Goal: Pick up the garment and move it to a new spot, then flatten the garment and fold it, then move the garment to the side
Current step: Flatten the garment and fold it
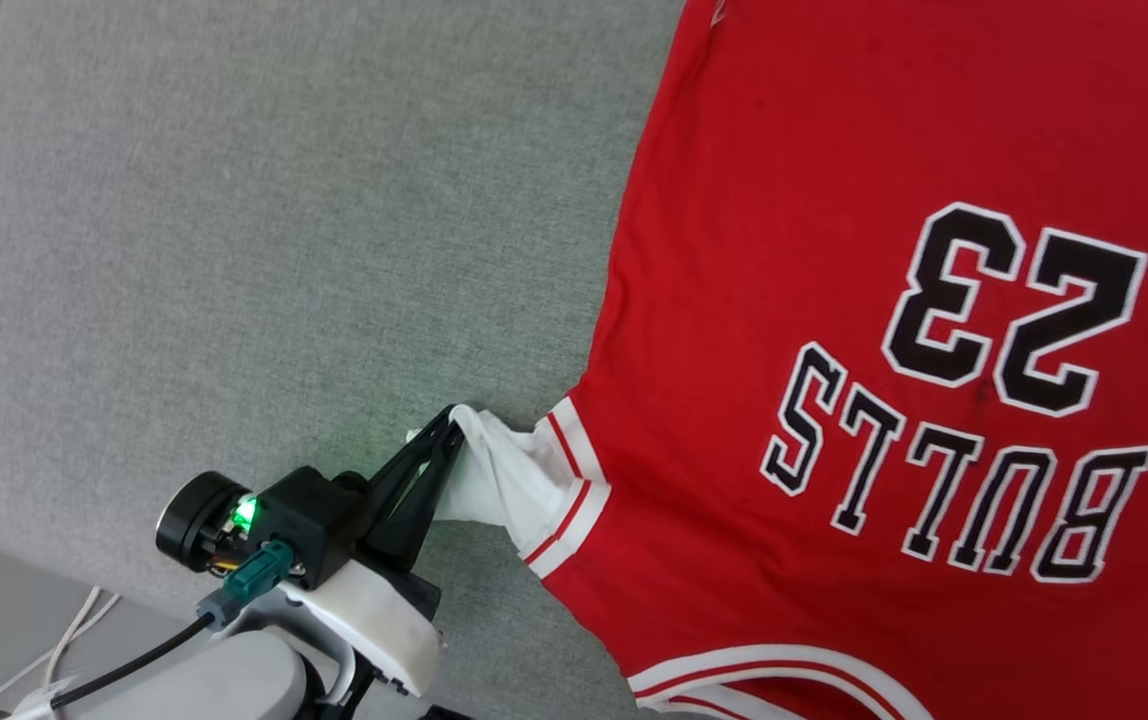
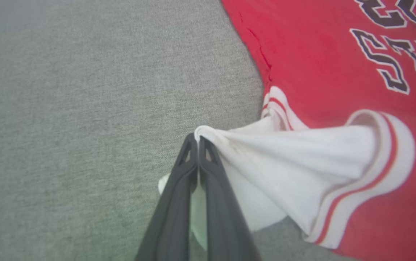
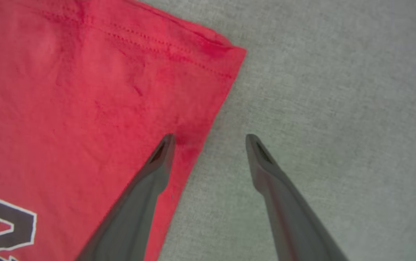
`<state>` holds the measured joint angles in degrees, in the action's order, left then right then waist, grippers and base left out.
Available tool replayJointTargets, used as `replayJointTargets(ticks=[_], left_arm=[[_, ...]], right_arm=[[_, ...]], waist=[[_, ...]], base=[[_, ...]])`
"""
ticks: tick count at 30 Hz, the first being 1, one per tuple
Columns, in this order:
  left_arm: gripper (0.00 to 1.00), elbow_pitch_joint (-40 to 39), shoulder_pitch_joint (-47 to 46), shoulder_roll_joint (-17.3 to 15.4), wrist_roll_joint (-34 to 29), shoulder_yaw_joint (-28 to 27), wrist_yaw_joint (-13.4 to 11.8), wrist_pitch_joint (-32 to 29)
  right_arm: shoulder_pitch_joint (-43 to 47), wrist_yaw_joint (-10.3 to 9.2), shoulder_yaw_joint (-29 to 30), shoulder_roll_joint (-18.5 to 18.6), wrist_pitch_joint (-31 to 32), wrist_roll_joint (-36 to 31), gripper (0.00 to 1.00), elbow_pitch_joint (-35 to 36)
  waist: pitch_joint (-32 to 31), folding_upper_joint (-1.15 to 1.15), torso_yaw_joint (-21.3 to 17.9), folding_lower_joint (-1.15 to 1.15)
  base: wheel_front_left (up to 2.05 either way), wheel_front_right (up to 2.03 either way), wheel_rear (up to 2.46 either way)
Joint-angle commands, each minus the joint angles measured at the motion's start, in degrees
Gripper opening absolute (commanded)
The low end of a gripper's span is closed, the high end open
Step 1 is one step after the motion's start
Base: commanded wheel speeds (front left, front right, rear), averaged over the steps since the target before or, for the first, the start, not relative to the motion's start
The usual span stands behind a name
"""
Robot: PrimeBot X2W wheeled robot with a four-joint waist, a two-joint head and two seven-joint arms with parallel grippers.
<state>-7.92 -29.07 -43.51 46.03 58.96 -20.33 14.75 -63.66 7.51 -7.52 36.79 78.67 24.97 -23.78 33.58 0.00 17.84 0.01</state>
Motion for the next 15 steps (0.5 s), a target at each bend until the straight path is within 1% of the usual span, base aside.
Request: replayJointTargets(ticks=[1,6,7,8,12,14,15], left_arm=[[0.0,0.0,-1.0,0.4,-0.4,-0.3,0.1,0.1],[0.0,1.1,-1.5,1.4,-1.0,-0.5,0.7,0.2],[0.0,1.4,-1.5,1.6,-1.0,-0.5,0.8,0.2],[0.0,1.6,-1.4,1.6,-1.1,-0.6,0.9,0.2],[0.0,2.2,-0.3,1.6,-1.0,-0.9,0.9,0.2],[0.0,2.4,0.6,1.2,-0.9,-1.1,0.6,0.3],[0.0,2.4,1.1,1.2,-0.7,-1.2,0.4,0.3]], right_arm=[[1.0,-0.04,0.1,-0.8,-0.3,-0.7,1.0,-0.1],[6.7,-0.04,0.5,-2.4,-0.9,-1.3,1.0,-1.4],[7.2,-0.05,0.9,-2.8,-1.4,-1.2,0.48,-1.5],[7.3,-0.05,1.6,-3.3,-1.8,-1.2,0.0,-1.5],[5.2,-0.05,2.3,-3.4,-3.9,-0.8,0.0,0.6],[4.0,-0.05,1.7,-3.1,-5.1,-0.2,0.0,1.7],[3.7,-0.05,0.5,-2.6,-5.6,0.1,0.0,2.5]], waist=[[3.0,0.0,2.4,-0.01],[4.0,0.0,2.5,-0.01],[3.9,0.0,2.3,-0.01],[3.7,0.0,2.0,-0.01],[1.4,0.0,0.9,-0.01],[-0.5,0.0,0.0,-0.01],[-1.8,0.0,-0.4,-0.01]], base=[[0.0,0.0,0.0],[0.0,0.0,0.0],[0.0,0.0,0.0],[0.0,0.0,0.0],[0.0,0.0,0.0],[0.0,0.0,0.0],[0.0,0.0,0.0]])
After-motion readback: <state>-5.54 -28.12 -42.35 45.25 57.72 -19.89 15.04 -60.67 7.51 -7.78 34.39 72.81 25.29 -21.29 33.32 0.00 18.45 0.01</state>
